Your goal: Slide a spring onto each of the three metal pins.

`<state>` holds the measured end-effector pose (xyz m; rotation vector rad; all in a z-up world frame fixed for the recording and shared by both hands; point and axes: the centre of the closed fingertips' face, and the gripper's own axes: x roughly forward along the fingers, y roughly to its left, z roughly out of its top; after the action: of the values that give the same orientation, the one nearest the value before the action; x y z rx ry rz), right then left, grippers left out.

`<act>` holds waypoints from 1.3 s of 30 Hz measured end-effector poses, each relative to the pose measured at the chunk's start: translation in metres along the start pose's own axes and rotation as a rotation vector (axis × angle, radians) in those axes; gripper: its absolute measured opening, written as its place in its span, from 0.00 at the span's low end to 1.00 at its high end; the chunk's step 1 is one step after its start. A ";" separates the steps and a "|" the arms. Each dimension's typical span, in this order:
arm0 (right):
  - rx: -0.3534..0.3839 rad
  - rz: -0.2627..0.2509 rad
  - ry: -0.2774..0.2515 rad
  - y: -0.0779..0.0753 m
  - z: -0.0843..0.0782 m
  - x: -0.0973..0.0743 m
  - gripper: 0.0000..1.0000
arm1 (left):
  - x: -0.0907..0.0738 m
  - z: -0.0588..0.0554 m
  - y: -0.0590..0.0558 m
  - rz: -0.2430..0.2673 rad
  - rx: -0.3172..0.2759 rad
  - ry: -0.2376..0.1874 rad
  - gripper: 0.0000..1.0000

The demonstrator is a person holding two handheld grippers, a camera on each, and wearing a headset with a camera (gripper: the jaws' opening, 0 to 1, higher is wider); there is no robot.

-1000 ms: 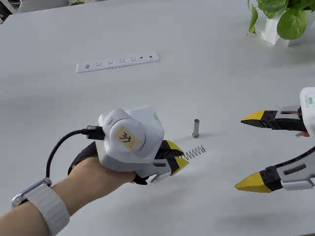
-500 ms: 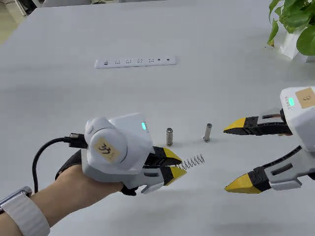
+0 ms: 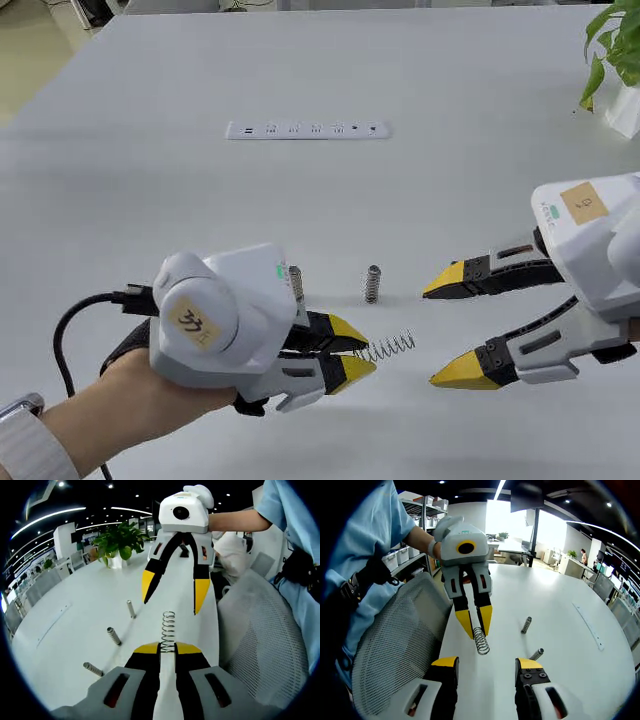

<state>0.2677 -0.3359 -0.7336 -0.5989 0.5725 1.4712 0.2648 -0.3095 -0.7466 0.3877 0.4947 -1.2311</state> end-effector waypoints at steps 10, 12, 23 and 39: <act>-0.031 0.081 0.014 0.010 0.013 0.018 0.19 | -0.006 -0.004 -0.001 -0.009 -0.004 -0.008 0.07; -0.035 0.091 0.020 0.008 0.010 0.018 0.13 | -0.007 -0.004 -0.001 -0.009 -0.003 -0.009 0.07; -0.128 0.086 0.092 0.011 0.012 0.019 0.07 | -0.004 -0.006 -0.002 -0.019 -0.009 -0.004 0.07; -0.251 0.078 0.175 0.011 0.024 0.016 0.07 | 0.006 -0.003 -0.001 -0.027 -0.011 0.022 0.06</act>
<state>0.2571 -0.3076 -0.7267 -0.9169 0.5551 1.5865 0.2646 -0.3125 -0.7525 0.3867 0.5267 -1.2510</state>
